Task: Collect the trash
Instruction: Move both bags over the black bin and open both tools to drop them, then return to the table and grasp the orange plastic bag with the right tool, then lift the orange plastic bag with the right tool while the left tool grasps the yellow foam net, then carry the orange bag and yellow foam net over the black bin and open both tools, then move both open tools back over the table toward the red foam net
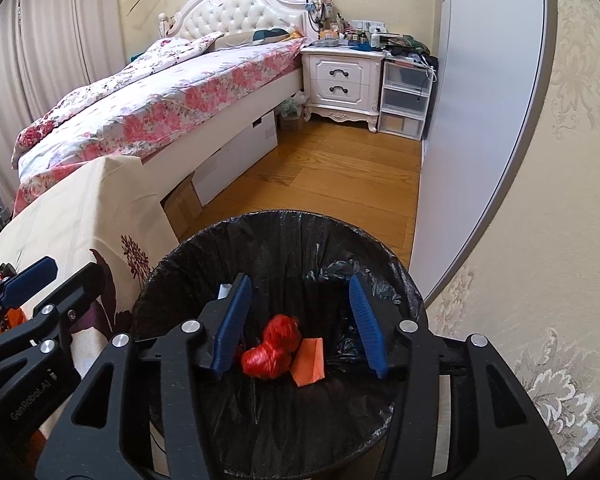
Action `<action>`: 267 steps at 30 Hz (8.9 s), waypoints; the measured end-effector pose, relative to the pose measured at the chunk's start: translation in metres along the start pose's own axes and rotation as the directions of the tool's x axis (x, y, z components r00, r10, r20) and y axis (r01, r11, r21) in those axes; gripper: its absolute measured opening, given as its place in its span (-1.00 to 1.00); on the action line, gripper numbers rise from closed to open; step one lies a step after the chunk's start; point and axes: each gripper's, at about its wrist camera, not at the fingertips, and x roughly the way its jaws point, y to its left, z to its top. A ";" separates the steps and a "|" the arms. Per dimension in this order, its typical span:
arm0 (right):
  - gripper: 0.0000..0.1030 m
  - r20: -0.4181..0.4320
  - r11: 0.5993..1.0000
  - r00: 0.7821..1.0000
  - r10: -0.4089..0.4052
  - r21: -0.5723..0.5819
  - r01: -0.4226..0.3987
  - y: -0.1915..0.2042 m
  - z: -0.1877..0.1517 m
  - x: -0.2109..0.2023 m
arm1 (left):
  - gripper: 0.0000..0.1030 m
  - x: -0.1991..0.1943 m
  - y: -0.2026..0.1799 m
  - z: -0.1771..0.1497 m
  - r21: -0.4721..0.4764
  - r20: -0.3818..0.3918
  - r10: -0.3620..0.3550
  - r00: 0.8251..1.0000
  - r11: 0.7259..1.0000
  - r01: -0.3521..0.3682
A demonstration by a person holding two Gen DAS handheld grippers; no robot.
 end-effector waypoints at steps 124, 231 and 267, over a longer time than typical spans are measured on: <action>0.17 -0.062 0.926 0.973 0.222 -0.298 -0.231 0.184 -0.040 -0.050 | -0.04 -0.078 0.192 -0.082 -0.231 -0.074 0.217 0.973 0.946 -0.228; 0.36 0.042 0.992 0.992 -0.122 0.041 0.120 -0.008 0.006 0.004 | 0.20 0.018 -0.012 0.006 0.033 -0.028 0.066 0.997 0.997 -0.065; 0.46 0.083 0.998 0.996 -0.015 -0.062 0.020 0.055 -0.001 -0.047 | 0.55 -0.080 0.067 -0.013 -0.119 0.091 0.153 0.984 0.983 -0.141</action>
